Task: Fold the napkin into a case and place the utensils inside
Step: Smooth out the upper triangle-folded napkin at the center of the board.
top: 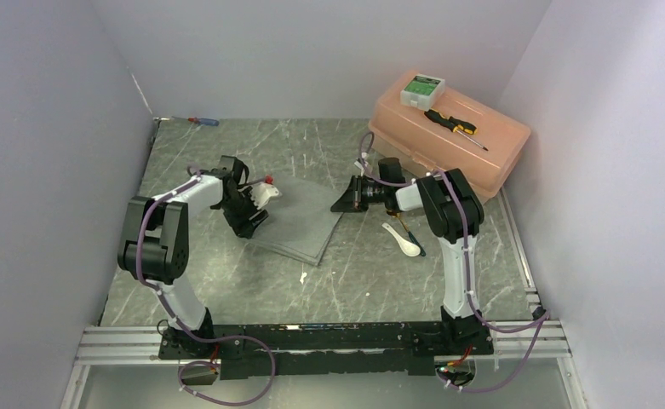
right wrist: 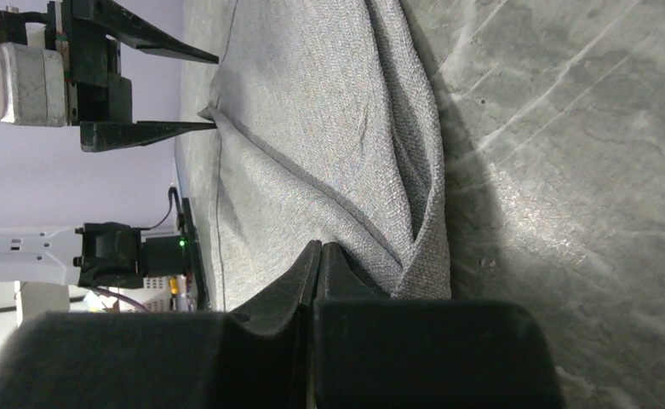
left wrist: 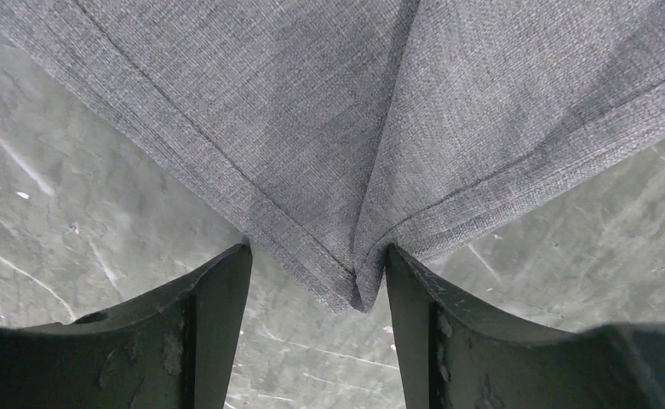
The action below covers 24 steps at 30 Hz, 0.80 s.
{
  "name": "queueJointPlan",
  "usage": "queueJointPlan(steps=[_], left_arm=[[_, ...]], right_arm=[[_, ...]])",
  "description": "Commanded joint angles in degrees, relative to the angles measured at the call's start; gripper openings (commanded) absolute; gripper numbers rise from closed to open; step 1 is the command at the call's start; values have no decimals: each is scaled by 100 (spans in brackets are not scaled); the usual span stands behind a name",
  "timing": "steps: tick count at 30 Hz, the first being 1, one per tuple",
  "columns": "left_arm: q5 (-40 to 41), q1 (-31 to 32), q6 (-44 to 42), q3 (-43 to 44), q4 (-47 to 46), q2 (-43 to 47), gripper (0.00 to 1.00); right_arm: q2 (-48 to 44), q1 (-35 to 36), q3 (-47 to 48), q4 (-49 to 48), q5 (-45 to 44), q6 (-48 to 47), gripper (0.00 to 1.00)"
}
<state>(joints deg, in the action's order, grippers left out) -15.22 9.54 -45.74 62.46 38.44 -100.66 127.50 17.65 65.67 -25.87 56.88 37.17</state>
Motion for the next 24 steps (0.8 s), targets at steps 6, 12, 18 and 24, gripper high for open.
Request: queueJointPlan(steps=[6,12,18,24], left_arm=[[-152,41,191,40,-175,190,68],[-624,2,555,544,370,528,73],[-948,-181,698,876,818,1024,80],[-1623,-891,522,1118,850,1575,86]], right_arm=[[-1734,473,-131,1147,-1372,-1600,34],[-3121,1871,-607,2211,-3509,-3364,58],[-4027,3032,-1255,2552,-5618,-4236,100],[-4217,3051,-1651,2151,-6397,-4195,100]])
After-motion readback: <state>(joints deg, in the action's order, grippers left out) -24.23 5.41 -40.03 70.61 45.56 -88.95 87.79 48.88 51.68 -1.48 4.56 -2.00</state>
